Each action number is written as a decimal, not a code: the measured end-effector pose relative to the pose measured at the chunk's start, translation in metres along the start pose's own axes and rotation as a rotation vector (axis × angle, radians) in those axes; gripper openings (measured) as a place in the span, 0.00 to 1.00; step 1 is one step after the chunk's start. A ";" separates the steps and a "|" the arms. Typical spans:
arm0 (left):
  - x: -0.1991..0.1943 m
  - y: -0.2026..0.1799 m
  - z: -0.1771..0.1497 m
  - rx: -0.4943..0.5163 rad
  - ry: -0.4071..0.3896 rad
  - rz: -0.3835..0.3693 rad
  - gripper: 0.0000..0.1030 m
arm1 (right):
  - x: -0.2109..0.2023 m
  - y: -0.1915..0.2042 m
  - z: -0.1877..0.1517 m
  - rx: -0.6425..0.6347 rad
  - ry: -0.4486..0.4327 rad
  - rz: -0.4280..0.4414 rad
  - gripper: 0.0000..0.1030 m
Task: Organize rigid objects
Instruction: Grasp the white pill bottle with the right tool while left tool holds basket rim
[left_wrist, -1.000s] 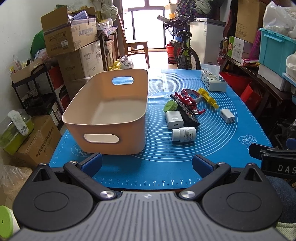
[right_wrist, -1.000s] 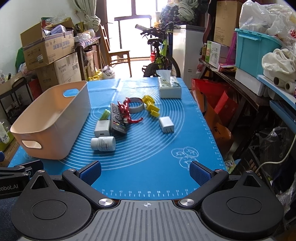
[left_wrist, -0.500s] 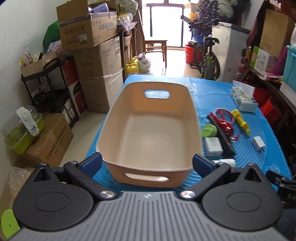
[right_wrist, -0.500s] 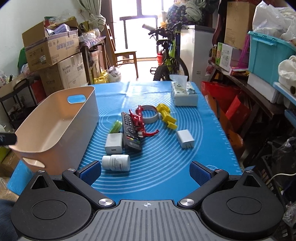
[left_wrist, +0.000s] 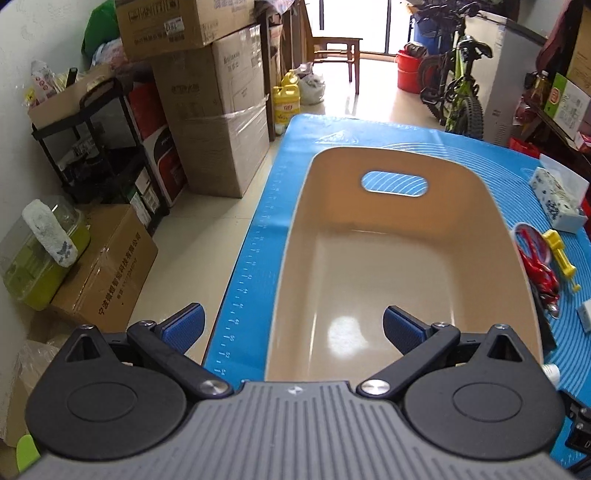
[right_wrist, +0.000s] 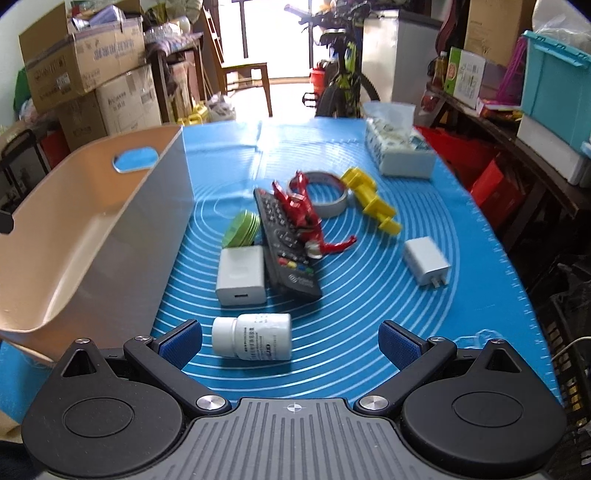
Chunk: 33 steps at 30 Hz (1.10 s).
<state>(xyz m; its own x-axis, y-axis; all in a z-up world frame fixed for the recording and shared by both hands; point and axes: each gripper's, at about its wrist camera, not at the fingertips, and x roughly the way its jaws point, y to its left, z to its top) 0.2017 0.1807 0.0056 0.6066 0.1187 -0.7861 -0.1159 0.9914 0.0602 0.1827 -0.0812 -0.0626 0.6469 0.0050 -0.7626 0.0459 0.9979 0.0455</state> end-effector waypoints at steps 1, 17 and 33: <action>0.005 0.003 0.000 -0.009 0.009 -0.009 0.98 | 0.005 0.003 -0.001 -0.001 0.006 0.000 0.98; 0.048 0.021 -0.009 -0.030 0.200 -0.064 0.18 | 0.050 0.038 -0.007 -0.060 0.061 -0.070 0.96; 0.052 0.028 -0.003 -0.078 0.193 -0.127 0.04 | 0.053 0.037 0.001 -0.070 0.057 -0.052 0.62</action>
<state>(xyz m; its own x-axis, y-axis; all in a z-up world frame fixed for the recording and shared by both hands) 0.2277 0.2141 -0.0350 0.4598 -0.0270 -0.8876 -0.1129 0.9897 -0.0886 0.2197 -0.0445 -0.1003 0.6008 -0.0451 -0.7981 0.0239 0.9990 -0.0385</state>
